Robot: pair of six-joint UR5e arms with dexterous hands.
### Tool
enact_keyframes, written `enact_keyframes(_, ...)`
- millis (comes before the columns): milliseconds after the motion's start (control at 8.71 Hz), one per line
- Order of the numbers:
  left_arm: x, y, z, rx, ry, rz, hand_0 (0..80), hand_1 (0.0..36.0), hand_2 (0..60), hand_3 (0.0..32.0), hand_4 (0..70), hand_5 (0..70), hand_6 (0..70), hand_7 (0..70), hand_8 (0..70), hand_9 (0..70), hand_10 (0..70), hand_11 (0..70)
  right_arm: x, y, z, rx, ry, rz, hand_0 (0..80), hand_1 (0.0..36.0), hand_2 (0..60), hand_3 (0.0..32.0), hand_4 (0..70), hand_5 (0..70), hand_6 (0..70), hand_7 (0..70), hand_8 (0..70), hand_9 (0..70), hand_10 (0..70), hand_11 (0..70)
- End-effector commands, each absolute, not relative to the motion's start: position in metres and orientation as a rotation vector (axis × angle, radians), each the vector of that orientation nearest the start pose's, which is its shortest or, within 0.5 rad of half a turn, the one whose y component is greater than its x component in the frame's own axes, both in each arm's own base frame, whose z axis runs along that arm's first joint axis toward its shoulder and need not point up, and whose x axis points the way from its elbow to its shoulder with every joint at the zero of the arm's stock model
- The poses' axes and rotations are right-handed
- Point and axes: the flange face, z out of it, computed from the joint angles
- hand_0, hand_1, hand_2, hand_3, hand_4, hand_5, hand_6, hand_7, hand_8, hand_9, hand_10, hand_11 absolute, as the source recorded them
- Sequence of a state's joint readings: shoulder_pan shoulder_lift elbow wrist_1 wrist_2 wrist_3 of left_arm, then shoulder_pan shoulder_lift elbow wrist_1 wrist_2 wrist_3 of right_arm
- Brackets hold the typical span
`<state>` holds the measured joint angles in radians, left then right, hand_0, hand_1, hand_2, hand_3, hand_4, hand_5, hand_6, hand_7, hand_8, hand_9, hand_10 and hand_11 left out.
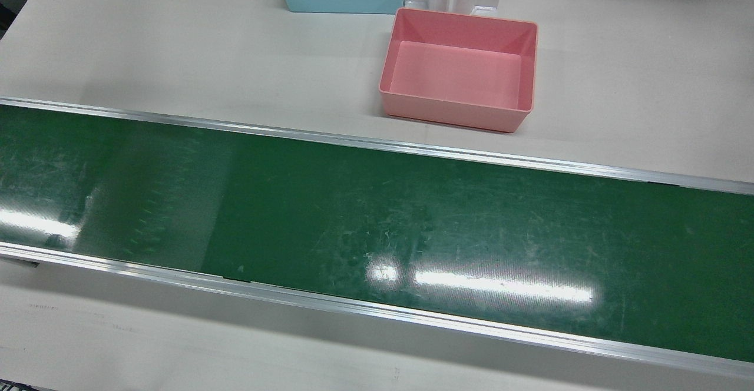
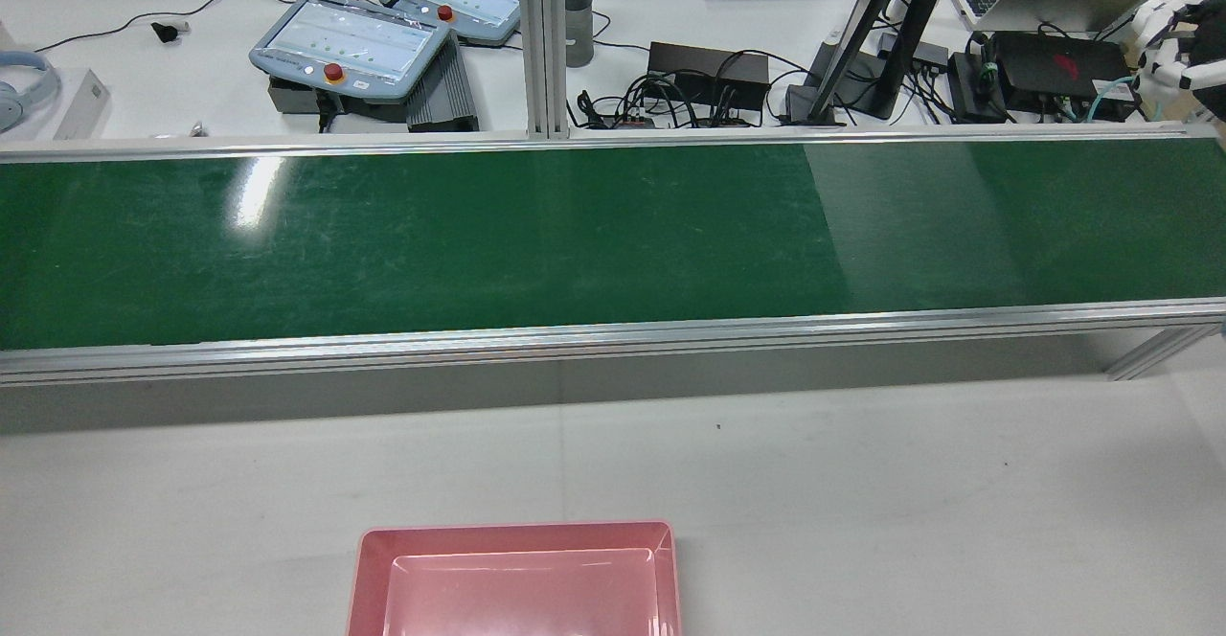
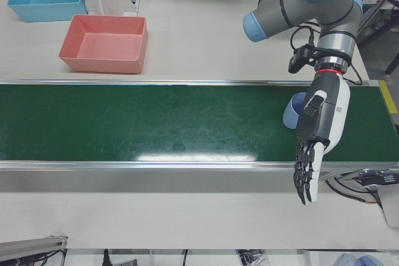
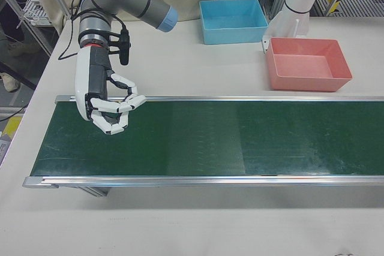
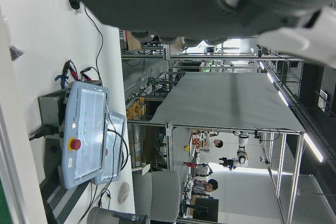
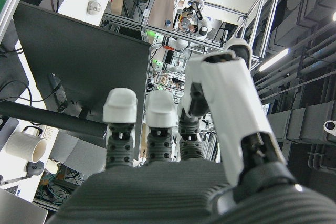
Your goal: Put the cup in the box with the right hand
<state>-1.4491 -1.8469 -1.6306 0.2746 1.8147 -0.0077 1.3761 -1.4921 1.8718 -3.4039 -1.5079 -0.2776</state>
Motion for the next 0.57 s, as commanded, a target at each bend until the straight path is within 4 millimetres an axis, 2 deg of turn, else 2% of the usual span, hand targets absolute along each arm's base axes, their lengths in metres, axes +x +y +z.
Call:
enact_keyframes(0,-0.0373,-0.5976,0.5357,-0.378,2.084,-1.961,0.0,0.0,0.0,0.0,0.0,0.0,0.0,0.0,0.0,0.0,0.0,0.0,0.0386,-0.5253,0.5286,-0.178,2.562,-2.24,80.0,36.0,60.0,0.0,60.0,26.0,40.3,70.0,69.7,70.0,62.3,70.0)
enact_keyframes(115,-0.0364,-0.5977,0.5357,-0.379,2.083,-1.96,0.0,0.0,0.0,0.0,0.0,0.0,0.0,0.0,0.0,0.0,0.0,0.0,0.0386,-0.5253,0.5286,-0.178,2.562,-2.24,80.0,36.0,60.0,0.0,59.8,26.0,40.1,70.0,69.5,70.0,62.2,70.0)
enact_keyframes(230,-0.0364,-0.5977,0.5357,-0.379,2.083,-1.96,0.0,0.0,0.0,0.0,0.0,0.0,0.0,0.0,0.0,0.0,0.0,0.0,0.0386,-0.5254,0.5293,-0.178,2.561,-2.242,80.0,36.0,60.0,0.0,64.3,26.0,40.0,70.0,69.3,70.0,61.9,70.0)
enact_keyframes(459,-0.0373,-0.5975,0.5359,-0.378,2.083,-1.963,0.0,0.0,0.0,0.0,0.0,0.0,0.0,0.0,0.0,0.0,0.0,0.0,0.0378,-0.5256,0.53,-0.176,2.56,-2.244,80.0,36.0,60.0,0.0,61.5,26.0,39.6,70.0,68.8,70.0,61.7,70.0)
